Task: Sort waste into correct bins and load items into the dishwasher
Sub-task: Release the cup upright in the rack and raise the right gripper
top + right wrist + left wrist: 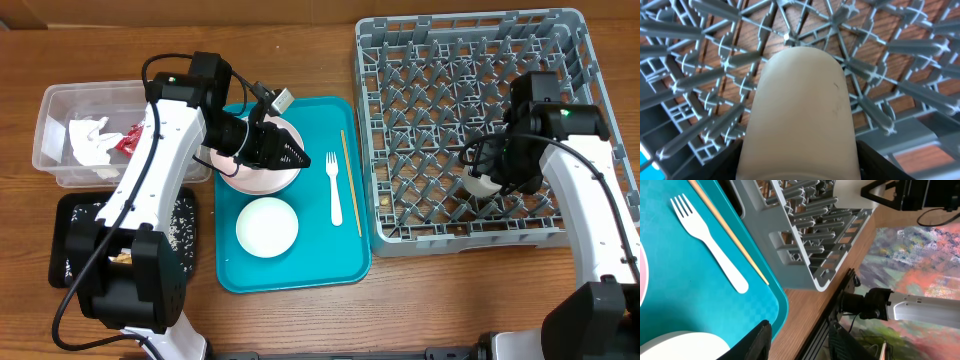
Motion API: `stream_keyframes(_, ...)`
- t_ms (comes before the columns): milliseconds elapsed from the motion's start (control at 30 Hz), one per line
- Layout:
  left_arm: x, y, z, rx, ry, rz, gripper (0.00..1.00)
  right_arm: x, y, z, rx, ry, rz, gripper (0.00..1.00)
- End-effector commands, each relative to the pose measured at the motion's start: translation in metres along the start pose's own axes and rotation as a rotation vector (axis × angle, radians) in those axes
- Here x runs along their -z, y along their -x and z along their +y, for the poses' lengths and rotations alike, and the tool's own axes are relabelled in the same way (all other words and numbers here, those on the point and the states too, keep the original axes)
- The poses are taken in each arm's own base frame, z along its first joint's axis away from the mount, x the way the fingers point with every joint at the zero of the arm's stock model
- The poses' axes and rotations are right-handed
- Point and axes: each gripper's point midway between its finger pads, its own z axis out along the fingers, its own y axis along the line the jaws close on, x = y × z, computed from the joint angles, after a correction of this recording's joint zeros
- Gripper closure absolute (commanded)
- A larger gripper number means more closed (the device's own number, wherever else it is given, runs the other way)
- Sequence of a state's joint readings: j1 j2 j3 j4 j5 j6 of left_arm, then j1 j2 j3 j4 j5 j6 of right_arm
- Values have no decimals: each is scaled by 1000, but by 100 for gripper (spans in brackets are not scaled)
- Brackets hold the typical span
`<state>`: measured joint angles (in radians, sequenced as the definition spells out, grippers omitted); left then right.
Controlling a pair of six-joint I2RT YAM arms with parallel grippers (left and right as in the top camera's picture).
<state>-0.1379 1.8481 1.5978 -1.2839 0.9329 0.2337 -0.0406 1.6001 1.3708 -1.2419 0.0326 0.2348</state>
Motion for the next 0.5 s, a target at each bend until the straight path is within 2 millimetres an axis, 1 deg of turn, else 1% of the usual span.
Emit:
stream_keyframes(0, 1, 1, -2, 6, 6, -3, 60, -11, -2, -6, -13, -15, 19, 82)
stream_keyframes(67, 1, 1, -1, 6, 13, -2, 60, -11, -2, -6, -12, -16, 22, 80)
stream_keyframes(167, 1, 0, 2, 8, 29, 3, 61, -11, -2, -6, -14, -16, 21, 72)
stream_keyframes(267, 1, 0, 2, 8, 31, 3, 61, -11, -2, -6, -14, -16, 23, 55)
stream_keyframes(333, 1, 0, 2, 8, 31, 3, 61, -11, -2, -6, -17, -13, 25, 36)
stream_keyframes(433, 1, 0, 2, 16, 31, 3, 61, -11, -3, -6, -16, -13, 28, 24)
stream_keyframes(467, 1, 0, 2, 16, 31, 3, 60, -11, -2, -5, -16, -8, 25, 17)
